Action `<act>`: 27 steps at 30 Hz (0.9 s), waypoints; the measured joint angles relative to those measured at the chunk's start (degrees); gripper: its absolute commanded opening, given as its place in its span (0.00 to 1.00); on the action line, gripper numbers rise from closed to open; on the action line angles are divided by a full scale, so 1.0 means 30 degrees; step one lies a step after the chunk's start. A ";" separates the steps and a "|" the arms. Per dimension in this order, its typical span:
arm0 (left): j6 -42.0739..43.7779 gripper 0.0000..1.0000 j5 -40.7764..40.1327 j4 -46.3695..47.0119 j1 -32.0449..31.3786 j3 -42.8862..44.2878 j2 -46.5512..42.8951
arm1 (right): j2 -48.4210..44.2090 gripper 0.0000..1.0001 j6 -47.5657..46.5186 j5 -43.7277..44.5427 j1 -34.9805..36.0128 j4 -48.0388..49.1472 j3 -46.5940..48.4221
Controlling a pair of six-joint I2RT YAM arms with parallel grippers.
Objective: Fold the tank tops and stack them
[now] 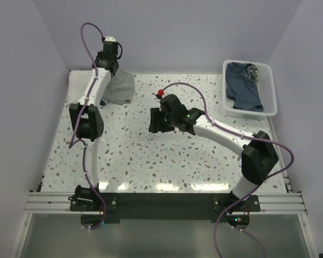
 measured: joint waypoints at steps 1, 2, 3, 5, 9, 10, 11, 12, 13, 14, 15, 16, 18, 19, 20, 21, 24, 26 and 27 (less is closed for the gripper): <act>0.0080 0.00 -0.0073 0.0080 0.0080 0.0015 0.0000 | 0.0029 0.55 -0.0007 -0.0007 0.0000 0.0000 0.0000; 0.0211 0.00 -0.0138 0.0153 0.0160 0.0073 0.0000 | 0.0036 0.55 -0.0015 -0.0015 0.0000 0.0000 0.0000; 0.0248 0.00 -0.0160 0.0197 0.0189 0.0109 0.0000 | 0.0044 0.55 -0.0036 -0.0015 0.0000 0.0000 0.0000; 0.0423 0.00 -0.0219 0.0350 0.0277 0.0153 0.0000 | 0.0044 0.54 -0.0066 -0.0022 0.0000 0.0000 0.0000; 0.0641 0.00 -0.0284 0.0517 0.0299 0.0248 0.0000 | 0.0270 0.54 -0.0073 -0.0029 0.0000 0.0007 0.0000; 0.0685 0.00 -0.0277 0.0561 0.0299 0.0248 0.0000 | 0.0335 0.54 -0.0073 -0.0044 0.0000 0.0007 0.0000; 0.0721 0.00 -0.0284 0.0590 0.0299 0.0248 0.0000 | 0.0386 0.54 -0.0066 -0.0044 0.0000 0.0000 0.0000; 0.0721 0.00 -0.0291 0.0612 0.0299 0.0248 0.0000 | 0.0423 0.54 -0.0066 -0.0051 0.0000 0.0000 0.0000; 0.0729 0.00 -0.0335 0.0612 0.0299 0.0248 0.0000 | 0.0430 0.54 -0.0066 -0.0051 0.0000 0.0000 0.0000; 0.0780 0.00 -0.0401 0.0619 0.0299 0.0248 0.0000 | 0.0437 0.54 -0.0073 -0.0058 0.0000 0.0007 0.0000; 0.0918 0.00 -0.0459 0.0634 0.0299 0.0248 0.0000 | 0.0430 0.54 -0.0073 -0.0058 0.0000 0.0015 0.0000; 0.1056 0.00 -0.0525 0.0663 0.0299 0.0255 0.0000 | 0.0437 0.54 -0.0073 -0.0066 0.0000 0.0015 0.0000; 0.1231 0.00 -0.0627 0.0787 0.0299 0.0255 -0.0007 | 0.0430 0.54 -0.0066 -0.0073 0.0000 0.0015 0.0000; 0.1268 0.00 -0.0648 0.0882 0.0299 0.0262 -0.0007 | 0.0437 0.54 -0.0066 -0.0073 0.0000 0.0015 0.0000; 0.1297 0.00 -0.0641 0.0911 0.0299 0.0321 -0.0007 | 0.0437 0.54 -0.0073 -0.0073 0.0000 0.0022 0.0000; 0.1362 0.00 -0.0641 0.0976 0.0299 0.0364 -0.0007 | 0.0430 0.54 -0.0073 -0.0080 0.0000 0.0022 0.0000; 0.1443 0.00 -0.0699 0.1202 0.0299 0.0546 -0.0022 | 0.0430 0.54 -0.0073 -0.0080 0.0000 0.0022 0.0000; 0.1559 0.00 -0.0750 0.1399 0.0299 0.0612 -0.0022 | 0.0437 0.54 -0.0073 -0.0080 0.0000 0.0029 0.0000; 0.1566 0.00 -0.0780 0.1486 0.0306 0.0612 -0.0029 | 0.0437 0.54 -0.0073 -0.0080 0.0000 0.0029 0.0000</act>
